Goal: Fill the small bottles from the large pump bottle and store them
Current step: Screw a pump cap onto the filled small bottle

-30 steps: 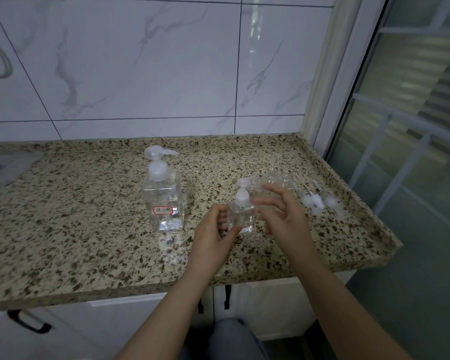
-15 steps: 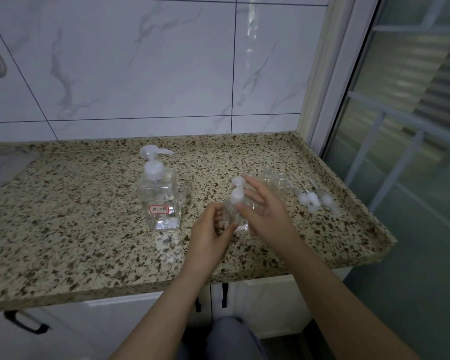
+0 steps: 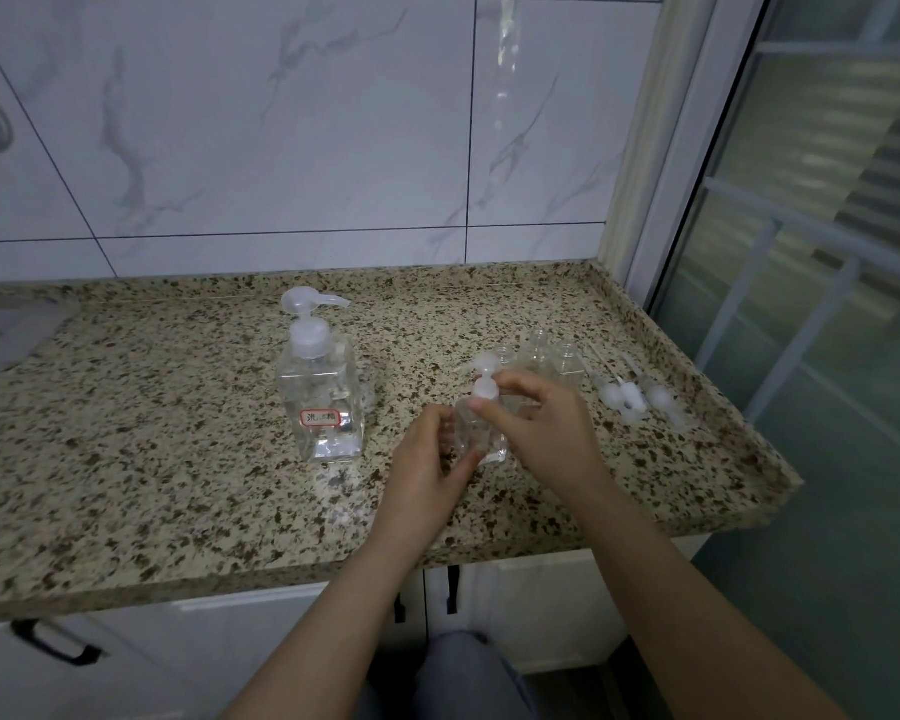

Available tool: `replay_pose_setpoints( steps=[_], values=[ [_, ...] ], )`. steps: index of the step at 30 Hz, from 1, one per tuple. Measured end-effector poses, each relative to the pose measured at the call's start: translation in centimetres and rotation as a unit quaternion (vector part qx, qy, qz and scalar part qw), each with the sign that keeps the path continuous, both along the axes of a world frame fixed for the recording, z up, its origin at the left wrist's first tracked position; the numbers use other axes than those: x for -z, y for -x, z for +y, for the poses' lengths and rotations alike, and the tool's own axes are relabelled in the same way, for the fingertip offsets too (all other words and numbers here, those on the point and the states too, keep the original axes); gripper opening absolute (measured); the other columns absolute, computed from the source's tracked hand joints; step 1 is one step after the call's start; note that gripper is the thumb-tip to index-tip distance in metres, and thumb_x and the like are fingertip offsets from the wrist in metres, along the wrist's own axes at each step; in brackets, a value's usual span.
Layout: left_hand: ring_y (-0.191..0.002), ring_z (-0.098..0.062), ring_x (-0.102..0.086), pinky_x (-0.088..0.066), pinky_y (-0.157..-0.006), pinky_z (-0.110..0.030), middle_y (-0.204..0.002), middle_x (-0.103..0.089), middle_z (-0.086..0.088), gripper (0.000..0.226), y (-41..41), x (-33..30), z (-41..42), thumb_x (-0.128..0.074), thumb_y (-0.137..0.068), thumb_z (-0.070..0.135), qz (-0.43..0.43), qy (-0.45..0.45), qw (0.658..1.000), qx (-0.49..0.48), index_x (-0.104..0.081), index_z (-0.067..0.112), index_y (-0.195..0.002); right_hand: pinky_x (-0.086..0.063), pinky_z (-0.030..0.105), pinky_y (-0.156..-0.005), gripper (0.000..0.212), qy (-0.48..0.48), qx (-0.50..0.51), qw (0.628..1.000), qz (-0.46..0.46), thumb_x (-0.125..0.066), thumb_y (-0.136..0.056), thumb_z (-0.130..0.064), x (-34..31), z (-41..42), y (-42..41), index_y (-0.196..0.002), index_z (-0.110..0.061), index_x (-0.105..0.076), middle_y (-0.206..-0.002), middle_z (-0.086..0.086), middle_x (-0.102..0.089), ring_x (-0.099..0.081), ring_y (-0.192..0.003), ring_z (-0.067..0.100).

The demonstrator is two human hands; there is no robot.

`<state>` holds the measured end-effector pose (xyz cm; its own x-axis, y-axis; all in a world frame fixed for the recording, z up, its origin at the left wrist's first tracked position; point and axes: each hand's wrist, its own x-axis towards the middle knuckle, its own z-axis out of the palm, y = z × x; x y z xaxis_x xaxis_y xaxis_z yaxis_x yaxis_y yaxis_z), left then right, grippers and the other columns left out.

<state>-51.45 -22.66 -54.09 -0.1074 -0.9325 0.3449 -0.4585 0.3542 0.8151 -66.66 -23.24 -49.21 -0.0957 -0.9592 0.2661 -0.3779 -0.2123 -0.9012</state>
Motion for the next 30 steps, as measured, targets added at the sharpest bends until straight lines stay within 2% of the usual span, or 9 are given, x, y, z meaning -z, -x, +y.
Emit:
replay_pose_setpoints(
  steps=[4, 9, 12, 14, 16, 19, 23, 25, 30],
  values=[
    [-0.099, -0.001, -0.061, -0.053, -0.084, -0.022, -0.107, -0.063, 0.011, 0.031, 0.0, 0.3, -0.1, -0.071, -0.089, 0.033, -0.007, 0.008, 1.0, 0.013, -0.05, 0.026, -0.111, -0.055, 0.029, -0.071, 0.032, 0.041, 0.08, 0.996, -0.015, -0.089, -0.075, -0.037, 0.9, 0.1, -1.4, -0.09, -0.022, -0.064, -0.087, -0.011, -0.069, -0.065, -0.076, 0.007],
    [-0.098, -0.002, -0.06, -0.053, -0.083, -0.025, -0.107, -0.061, 0.012, 0.031, -0.1, 0.4, -0.2, -0.071, -0.09, 0.032, -0.014, 0.015, 1.0, 0.017, -0.051, 0.026, -0.112, -0.046, 0.014, -0.063, 0.034, 0.033, 0.038, 0.999, -0.004, -0.085, -0.081, -0.035, 1.1, 0.1, -1.1, -0.108, -0.024, -0.068, -0.082, -0.022, -0.066, -0.055, -0.063, -0.006],
    [-0.098, -0.002, -0.06, -0.054, -0.083, -0.026, -0.106, -0.061, 0.012, 0.03, -0.1, 0.3, -0.1, -0.07, -0.09, 0.033, -0.019, 0.015, 0.999, 0.023, -0.051, 0.028, -0.111, -0.056, 0.017, -0.08, 0.045, 0.018, -0.006, 0.999, -0.027, -0.084, -0.081, -0.03, 1.2, 0.1, 0.3, -0.122, -0.014, -0.073, -0.103, -0.017, -0.074, -0.063, -0.077, -0.01],
    [-0.097, -0.002, -0.059, -0.052, -0.082, -0.024, -0.104, -0.06, 0.012, 0.028, 0.1, 0.3, -0.1, -0.071, -0.089, 0.034, -0.02, 0.014, 0.999, 0.034, -0.05, 0.028, -0.108, -0.053, 0.014, -0.076, 0.044, 0.044, 0.015, 0.999, -0.013, -0.088, -0.075, -0.031, 1.1, 0.1, 0.7, -0.114, -0.013, -0.077, -0.106, -0.005, -0.077, -0.06, -0.073, -0.011],
    [-0.096, 0.0, -0.057, -0.05, -0.08, -0.019, -0.102, -0.059, 0.013, 0.029, 0.2, 0.1, 0.1, -0.072, -0.088, 0.034, -0.021, 0.006, 0.999, 0.034, -0.048, 0.028, -0.105, -0.049, 0.011, -0.066, 0.035, 0.06, 0.041, 0.997, 0.0, -0.091, -0.071, -0.033, 1.3, -0.2, 0.5, -0.101, -0.018, -0.078, -0.093, -0.011, -0.076, -0.061, -0.07, -0.011],
    [-0.095, 0.001, -0.057, -0.049, -0.079, -0.017, -0.102, -0.06, 0.012, 0.031, 0.1, 0.0, 0.0, -0.072, -0.087, 0.033, -0.012, -0.009, 1.0, 0.026, -0.048, 0.028, -0.106, -0.051, 0.012, -0.068, 0.029, 0.081, 0.076, 0.994, 0.003, -0.092, -0.069, -0.036, 1.6, -0.3, -0.4, -0.086, -0.03, -0.068, -0.082, -0.02, -0.069, -0.063, -0.079, -0.009],
    [-0.097, -0.001, -0.059, -0.049, -0.081, -0.016, -0.103, -0.062, 0.012, 0.03, 0.0, 0.1, 0.0, -0.07, -0.089, 0.034, -0.005, -0.009, 0.999, 0.034, -0.051, 0.027, -0.111, -0.05, 0.009, -0.071, 0.026, 0.054, 0.044, 0.997, -0.023, -0.088, -0.076, -0.033, 1.1, -0.2, -0.5, -0.093, -0.032, -0.069, -0.084, -0.018, -0.07, -0.063, -0.079, -0.012],
    [-0.099, 0.002, -0.06, -0.048, -0.082, -0.013, -0.107, -0.063, 0.015, 0.031, -0.1, 0.0, 0.0, -0.069, -0.091, 0.031, -0.01, -0.002, 0.999, 0.046, -0.053, 0.025, -0.117, -0.047, 0.012, -0.06, 0.026, 0.021, -0.015, 0.999, -0.036, -0.085, -0.081, -0.029, 1.1, 0.2, 0.1, -0.104, -0.025, -0.074, -0.081, -0.02, -0.071, -0.061, -0.063, -0.004],
    [-0.108, 0.008, -0.061, -0.049, -0.091, -0.013, -0.12, -0.067, 0.017, 0.04, -0.1, -0.3, 0.1, -0.066, -0.093, 0.03, 0.001, -0.009, 0.996, 0.088, -0.056, 0.022, -0.131, -0.036, 0.012, -0.051, 0.044, 0.022, -0.074, 0.995, 0.057, -0.081, -0.087, -0.018, 2.3, 2.0, 2.2, -0.126, -0.034, -0.066, -0.069, -0.029, -0.059, -0.044, -0.052, 0.003]
  ],
)
